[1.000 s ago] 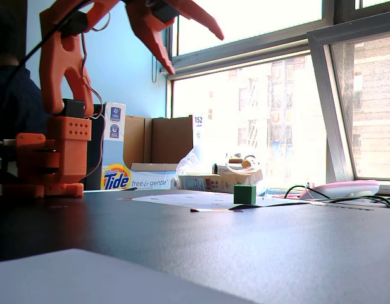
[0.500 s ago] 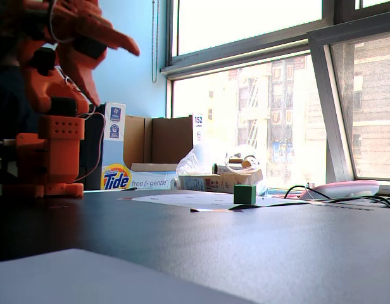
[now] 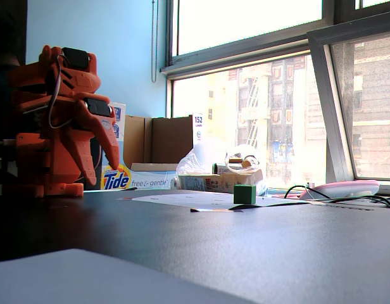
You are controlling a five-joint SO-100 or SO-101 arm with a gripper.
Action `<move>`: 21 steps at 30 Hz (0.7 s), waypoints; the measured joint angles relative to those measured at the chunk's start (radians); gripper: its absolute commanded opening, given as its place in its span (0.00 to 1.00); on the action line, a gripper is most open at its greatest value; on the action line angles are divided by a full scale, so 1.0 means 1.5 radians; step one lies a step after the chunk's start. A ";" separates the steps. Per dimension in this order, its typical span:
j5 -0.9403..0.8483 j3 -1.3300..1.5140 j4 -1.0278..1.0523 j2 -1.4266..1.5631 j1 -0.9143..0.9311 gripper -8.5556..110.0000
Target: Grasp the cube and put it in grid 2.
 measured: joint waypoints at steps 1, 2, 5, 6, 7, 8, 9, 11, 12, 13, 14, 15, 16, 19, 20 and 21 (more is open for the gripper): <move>0.005 0.008 0.004 0.010 -0.003 0.18; 0.012 0.014 0.009 0.018 -0.004 0.16; 0.016 0.026 0.020 0.048 0.003 0.07; 0.016 0.029 0.025 0.053 0.009 0.07; 0.017 0.029 0.031 0.058 0.011 0.07; 0.017 0.035 0.039 0.070 0.012 0.07; 0.017 0.040 0.046 0.081 0.010 0.07; 0.019 0.053 0.060 0.106 0.010 0.07; 0.021 0.057 0.065 0.117 0.010 0.07; 0.024 0.063 0.069 0.127 0.012 0.07; 0.024 0.069 0.070 0.134 0.017 0.07; 0.024 0.076 0.070 0.141 0.022 0.07; 0.024 0.080 0.070 0.147 0.025 0.07; 0.024 0.092 0.072 0.153 0.027 0.07; 0.024 0.096 0.072 0.153 0.026 0.07; 0.024 0.097 0.072 0.155 0.026 0.07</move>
